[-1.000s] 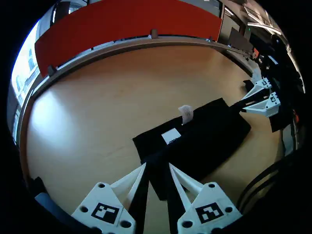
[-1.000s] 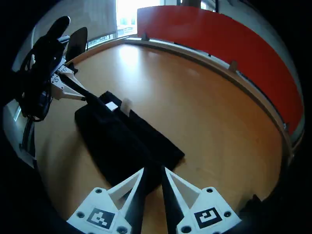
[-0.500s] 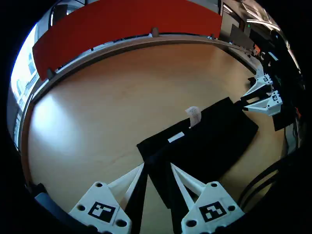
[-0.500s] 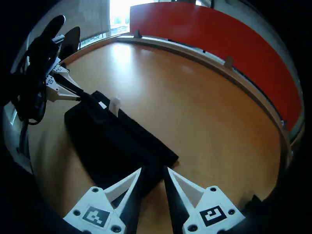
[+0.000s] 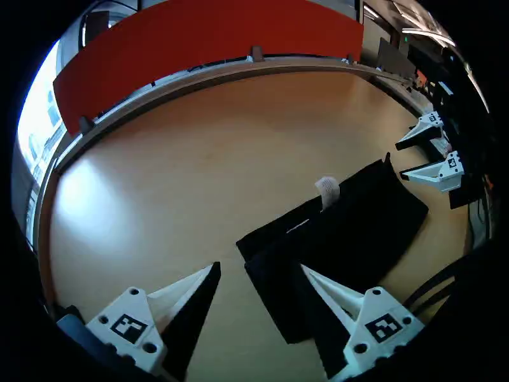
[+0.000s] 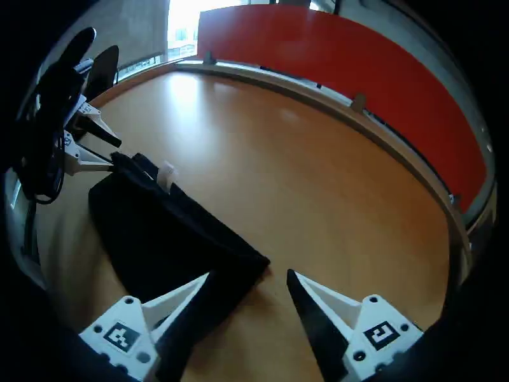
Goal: Fold towel
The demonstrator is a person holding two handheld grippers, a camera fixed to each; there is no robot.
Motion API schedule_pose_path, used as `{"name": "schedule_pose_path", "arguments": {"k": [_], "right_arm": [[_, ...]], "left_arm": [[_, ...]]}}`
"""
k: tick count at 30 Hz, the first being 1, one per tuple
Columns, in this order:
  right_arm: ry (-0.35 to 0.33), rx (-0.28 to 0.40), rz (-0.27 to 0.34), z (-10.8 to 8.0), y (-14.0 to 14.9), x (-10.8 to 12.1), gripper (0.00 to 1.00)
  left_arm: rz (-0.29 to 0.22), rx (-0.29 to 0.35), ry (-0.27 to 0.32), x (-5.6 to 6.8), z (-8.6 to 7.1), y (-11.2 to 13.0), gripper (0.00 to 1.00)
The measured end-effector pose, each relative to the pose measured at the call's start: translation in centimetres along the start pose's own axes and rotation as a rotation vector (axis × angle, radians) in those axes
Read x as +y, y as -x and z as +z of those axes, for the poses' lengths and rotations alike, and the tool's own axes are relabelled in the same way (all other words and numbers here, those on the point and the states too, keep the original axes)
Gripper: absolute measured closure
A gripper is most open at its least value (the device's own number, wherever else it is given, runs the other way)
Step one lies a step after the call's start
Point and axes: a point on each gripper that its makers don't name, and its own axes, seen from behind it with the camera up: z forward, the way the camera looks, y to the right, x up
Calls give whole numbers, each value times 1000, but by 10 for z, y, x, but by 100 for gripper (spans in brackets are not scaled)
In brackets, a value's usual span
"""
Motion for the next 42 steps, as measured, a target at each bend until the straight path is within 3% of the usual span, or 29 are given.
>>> {"name": "schedule_pose_path", "arguments": {"k": [2, 17, 42], "right_arm": [[4, 2, 5, 0, -1, 1, 0], [-4, 22, 14, -19, 8, -11, 0], [-9, 47, 67, -63, 50, -43, 0]], "left_arm": [[-3, 2, -6, -2, -1, 0, 3], [-37, 10, 7, 4, -16, 8, 3], [-106, 22, 0, 23, -54, 49, 2]]}}
